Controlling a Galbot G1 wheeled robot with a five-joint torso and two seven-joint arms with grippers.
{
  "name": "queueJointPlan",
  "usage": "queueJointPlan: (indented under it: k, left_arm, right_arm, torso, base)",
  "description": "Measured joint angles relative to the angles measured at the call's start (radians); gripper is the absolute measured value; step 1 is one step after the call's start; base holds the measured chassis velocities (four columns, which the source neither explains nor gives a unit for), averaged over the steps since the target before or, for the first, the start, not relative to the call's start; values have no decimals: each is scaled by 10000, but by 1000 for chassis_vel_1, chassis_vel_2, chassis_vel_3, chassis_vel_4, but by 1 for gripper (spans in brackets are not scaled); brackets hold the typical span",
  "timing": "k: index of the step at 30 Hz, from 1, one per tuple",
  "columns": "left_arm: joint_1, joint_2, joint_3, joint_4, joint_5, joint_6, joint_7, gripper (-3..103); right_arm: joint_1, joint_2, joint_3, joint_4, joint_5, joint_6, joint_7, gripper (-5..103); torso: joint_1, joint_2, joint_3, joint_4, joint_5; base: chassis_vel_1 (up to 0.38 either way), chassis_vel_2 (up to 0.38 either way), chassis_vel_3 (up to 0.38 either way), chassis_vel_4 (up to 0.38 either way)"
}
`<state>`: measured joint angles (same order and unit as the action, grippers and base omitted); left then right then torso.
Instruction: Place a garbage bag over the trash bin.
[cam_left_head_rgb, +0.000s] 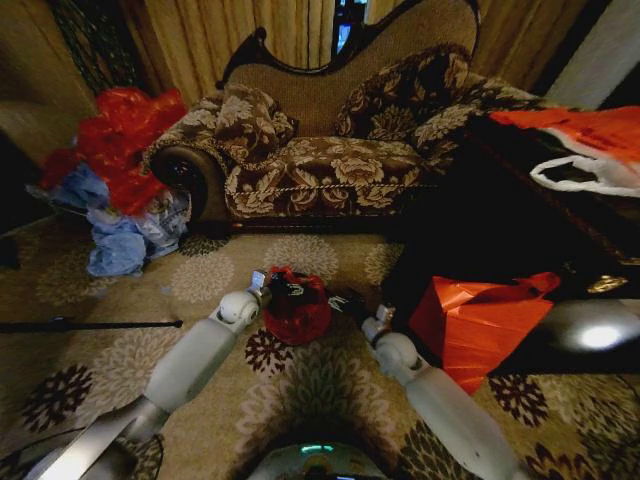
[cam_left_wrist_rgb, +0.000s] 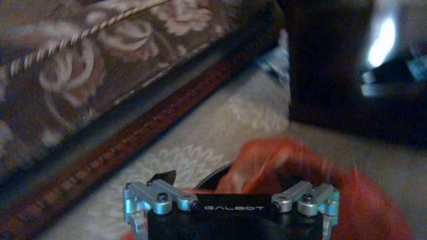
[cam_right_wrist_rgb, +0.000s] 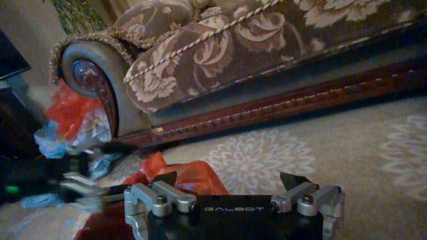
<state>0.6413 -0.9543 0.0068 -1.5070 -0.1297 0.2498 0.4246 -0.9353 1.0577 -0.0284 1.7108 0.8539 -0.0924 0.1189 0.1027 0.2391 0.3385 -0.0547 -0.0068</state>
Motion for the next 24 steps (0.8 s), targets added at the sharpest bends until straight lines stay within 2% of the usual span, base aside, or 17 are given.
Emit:
queueJointPlan:
  k: [1, 3, 5, 7, 12, 14, 18, 21, 23, 24]
  left_arm:
    - [0, 0, 0, 0, 0, 0, 0, 100]
    - [-64, 377, -22, -212, 624, -119, 375, 100]
    - [-291, 598, -21, -160, 1226, -353, 655, 100]
    - [-418, 618, -5, -31, 1399, -459, 695, 100]
    - [-880, 219, 80, 1052, 1980, -1091, 944, 100]
    - [-943, 95, 105, 1228, 2062, -1147, 962, 101]
    - [-1061, -157, 206, 1597, 2159, -1228, 1055, 97]
    - [-1112, -326, 230, 1895, 2171, -1358, 1306, 84]
    - [-1134, -365, 249, 1969, 2172, -1366, 1354, 84]
    - [-1162, -405, 267, 2053, 2173, -1380, 1380, 78]
  right_arm:
    - [0, 0, 0, 0, 0, 0, 0, 100]
    - [-73, 18, 170, -2, -59, 33, -58, 100]
    - [-80, 112, 242, -44, -109, 80, -85, 100]
    - [-67, 138, 235, -55, -112, 94, -101, 100]
    - [53, 178, 44, -160, -129, 132, -237, 100]
    - [59, 177, 27, -163, -130, 142, -250, 100]
    - [52, 163, 10, -198, -133, 163, -284, 100]
    - [77, 192, -19, -276, -142, 190, -342, 100]
    - [81, 198, -20, -290, -148, 198, -346, 100]
    - [81, 203, -21, -303, -152, 207, -347, 100]
  torso:
    - [0, 0, 0, 0, 0]
    - [-3, 0, -2, 10, 0]
    - [-2, 0, -1, 4, -4]
    - [-2, 0, -2, 3, 4]
    - [-1, 0, 0, 4, -5]
    - [-1, 0, 0, 4, -5]
    - [-1, 0, -1, 0, -2]
    - [-1, 0, 0, 2, -4]
    - [-1, 0, -1, 2, -3]
    - [-1, 0, 0, 2, -1]
  base:
    - [0, 0, 0, 0]
    - [0, 0, 0, 0]
    - [0, 0, 0, 0]
    - [0, 0, 0, 0]
    - [0, 0, 0, 0]
    - [0, 0, 0, 0]
    - [0, 0, 0, 0]
    - [0, 0, 0, 0]
    - [0, 0, 0, 0]
    - [0, 0, 0, 0]
